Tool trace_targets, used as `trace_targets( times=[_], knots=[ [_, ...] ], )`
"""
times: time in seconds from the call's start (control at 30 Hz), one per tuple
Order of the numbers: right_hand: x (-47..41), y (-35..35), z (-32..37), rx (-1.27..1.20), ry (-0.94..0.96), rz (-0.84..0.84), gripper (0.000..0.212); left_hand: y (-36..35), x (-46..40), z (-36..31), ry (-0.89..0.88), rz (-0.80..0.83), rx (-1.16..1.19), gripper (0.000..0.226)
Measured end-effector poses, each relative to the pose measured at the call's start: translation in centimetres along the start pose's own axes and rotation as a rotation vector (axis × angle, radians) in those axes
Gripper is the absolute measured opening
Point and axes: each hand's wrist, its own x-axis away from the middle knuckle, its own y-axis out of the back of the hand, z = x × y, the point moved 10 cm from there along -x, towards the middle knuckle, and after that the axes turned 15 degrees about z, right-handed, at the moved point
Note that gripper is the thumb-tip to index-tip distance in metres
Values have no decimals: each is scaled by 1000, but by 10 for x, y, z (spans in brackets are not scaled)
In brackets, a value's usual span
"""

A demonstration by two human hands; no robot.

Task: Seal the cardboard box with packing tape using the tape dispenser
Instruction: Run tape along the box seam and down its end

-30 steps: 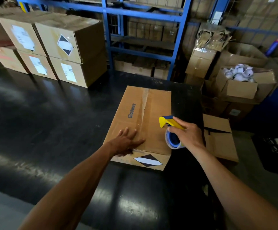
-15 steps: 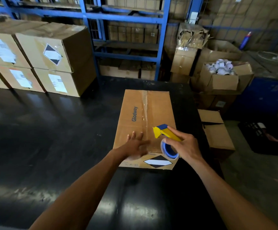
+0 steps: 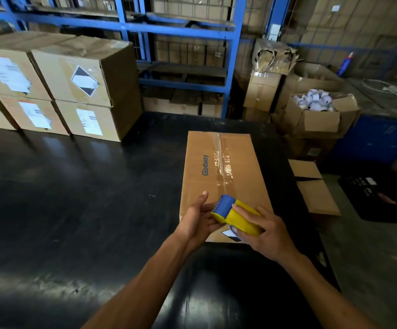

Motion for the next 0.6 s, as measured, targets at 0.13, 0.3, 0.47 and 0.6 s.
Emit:
trace_targets(
  times=[0.13,0.3,0.47,0.6],
  knots=[
    [-7,0,18,5,45,5,67,16,6,2,1,-43,120,34],
    [-17,-13,34,45,89,120,66,50,16,-9,-83,-358,-45,17],
    [-22,13,26,167,85,192,67,75,33,-37,-322,-545,-93,15],
    [-24,22,19,281,86,295,66,82,39,-42,-480,-639,-416,16]
  ],
)
